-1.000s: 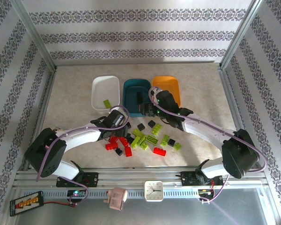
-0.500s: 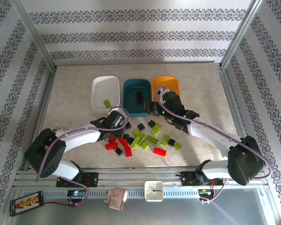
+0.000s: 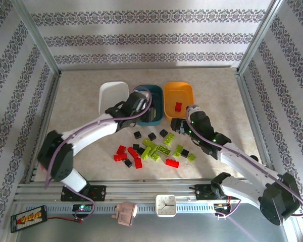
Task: Sort the legos into containers by color
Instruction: Place the lego in the container.
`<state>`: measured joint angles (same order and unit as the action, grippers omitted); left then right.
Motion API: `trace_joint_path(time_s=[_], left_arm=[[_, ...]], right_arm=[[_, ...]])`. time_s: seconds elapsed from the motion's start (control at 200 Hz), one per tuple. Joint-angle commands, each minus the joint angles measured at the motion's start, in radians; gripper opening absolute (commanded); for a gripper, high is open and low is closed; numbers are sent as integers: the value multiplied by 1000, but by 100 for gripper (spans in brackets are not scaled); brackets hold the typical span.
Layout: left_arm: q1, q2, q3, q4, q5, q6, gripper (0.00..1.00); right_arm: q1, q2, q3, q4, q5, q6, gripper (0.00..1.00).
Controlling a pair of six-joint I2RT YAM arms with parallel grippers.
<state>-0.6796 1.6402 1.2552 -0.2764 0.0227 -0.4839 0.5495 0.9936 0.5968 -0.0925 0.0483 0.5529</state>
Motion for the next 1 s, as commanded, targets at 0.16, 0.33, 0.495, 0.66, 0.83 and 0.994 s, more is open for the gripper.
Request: trace_joint_path(time_s=[0.16, 0.33, 0.495, 0.66, 0.83, 0.994], left_arm=[[-9, 457, 550, -72, 103, 56, 39], [7, 700, 894, -205, 125, 46, 39], [13, 873, 1152, -294, 155, 20, 49], [24, 941, 1276, -331, 184, -9, 66], [28, 857, 1254, -329, 210, -10, 79], [17, 553, 834, -125, 221, -2, 86]], right_arm=[[-19, -153, -95, -131, 75, 25, 63], [-19, -214, -133, -170, 69, 31, 63], [-19, -230, -154, -188, 31, 37, 64], [-18, -202, -155, -203, -8, 38, 66], [-16, -133, -144, -199, -35, 43, 66], [14, -29, -105, -163, -33, 63, 66]])
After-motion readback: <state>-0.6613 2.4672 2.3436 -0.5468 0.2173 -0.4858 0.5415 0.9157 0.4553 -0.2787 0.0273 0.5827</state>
